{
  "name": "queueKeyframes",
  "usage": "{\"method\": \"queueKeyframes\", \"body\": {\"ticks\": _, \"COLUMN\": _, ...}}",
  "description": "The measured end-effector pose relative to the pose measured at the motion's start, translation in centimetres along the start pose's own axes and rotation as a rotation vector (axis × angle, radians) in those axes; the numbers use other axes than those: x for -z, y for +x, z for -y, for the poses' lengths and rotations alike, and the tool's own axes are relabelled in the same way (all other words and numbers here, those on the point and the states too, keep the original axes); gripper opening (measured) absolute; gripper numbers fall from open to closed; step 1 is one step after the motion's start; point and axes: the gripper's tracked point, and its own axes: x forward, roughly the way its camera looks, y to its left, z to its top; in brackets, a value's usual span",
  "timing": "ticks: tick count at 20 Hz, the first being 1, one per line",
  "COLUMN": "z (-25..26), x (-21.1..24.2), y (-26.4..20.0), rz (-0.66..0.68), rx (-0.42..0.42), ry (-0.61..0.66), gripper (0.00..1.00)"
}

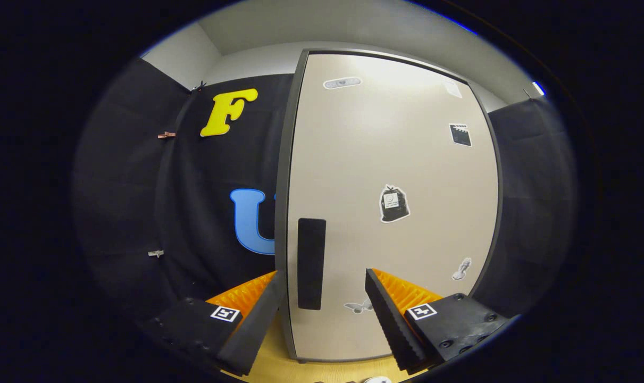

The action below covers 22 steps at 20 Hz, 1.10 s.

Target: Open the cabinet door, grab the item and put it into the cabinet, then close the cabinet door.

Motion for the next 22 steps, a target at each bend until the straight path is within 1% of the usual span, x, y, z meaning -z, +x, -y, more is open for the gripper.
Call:
{"method": "queueKeyframes", "body": {"ticks": 7, "z": -1.1, "x": 1.0, "y": 4.3, "rz": -0.037, "rx": -0.024, "ry": -0.019, "gripper": 0.97}}
{"method": "queueKeyframes", "body": {"ticks": 8, "z": -1.4, "x": 1.4, "y": 4.6, "rz": -0.048, "rx": -0.029, "ry": -0.022, "gripper": 0.95}}
{"method": "queueKeyframes", "body": {"ticks": 9, "z": -1.7, "x": 1.5, "y": 5.0, "rz": -0.053, "rx": -0.032, "ry": -0.027, "gripper": 0.91}}
{"method": "queueKeyframes", "body": {"ticks": 10, "z": -1.8, "x": 1.6, "y": 5.4, "rz": -0.055, "rx": -0.026, "ry": -0.034, "gripper": 0.82}}
{"method": "queueKeyframes", "body": {"ticks": 11, "z": -1.6, "x": 1.9, "y": 5.5, "rz": -0.057, "rx": -0.015, "ry": -0.045, "gripper": 0.76}}
{"method": "queueKeyframes", "body": {"ticks": 12, "z": -1.3, "x": 1.8, "y": 5.6, "rz": -0.048, "rx": 0.002, "ry": -0.063, "gripper": 0.63}}
{"method": "queueKeyframes", "body": {"ticks": 14, "z": -1.7, "x": 1.5, "y": 5.5, "rz": -0.036, "rx": 0.003, "ry": -0.073, "gripper": 0.5}}
{"method": "queueKeyframes", "body": {"ticks": 15, "z": -1.6, "x": 1.6, "y": 5.6, "rz": -0.037, "rx": 0.011, "ry": -0.072, "gripper": 0.49}}
{"method": "queueKeyframes", "body": {"ticks": 18, "z": -1.5, "x": 1.5, "y": 6.1, "rz": -0.055, "rx": 0.003, "ry": 0.029, "gripper": 0.35}}
{"method": "queueKeyframes", "body": {"ticks": 19, "z": -1.5, "x": 1.7, "y": 5.6, "rz": -0.061, "rx": -0.002, "ry": 0.041, "gripper": 0.35}}
{"method": "queueKeyframes", "body": {"ticks": 20, "z": -1.6, "x": 1.7, "y": 5.5, "rz": -0.062, "rx": -0.007, "ry": 0.039, "gripper": 0.3}}
{"method": "queueKeyframes", "body": {"ticks": 21, "z": -1.5, "x": 1.7, "y": 5.8, "rz": -0.067, "rx": -0.009, "ry": 0.043, "gripper": 0.3}}
{"method": "queueKeyframes", "body": {"ticks": 22, "z": -1.6, "x": 1.7, "y": 5.6, "rz": -0.07, "rx": -0.018, "ry": 0.056, "gripper": 0.23}}
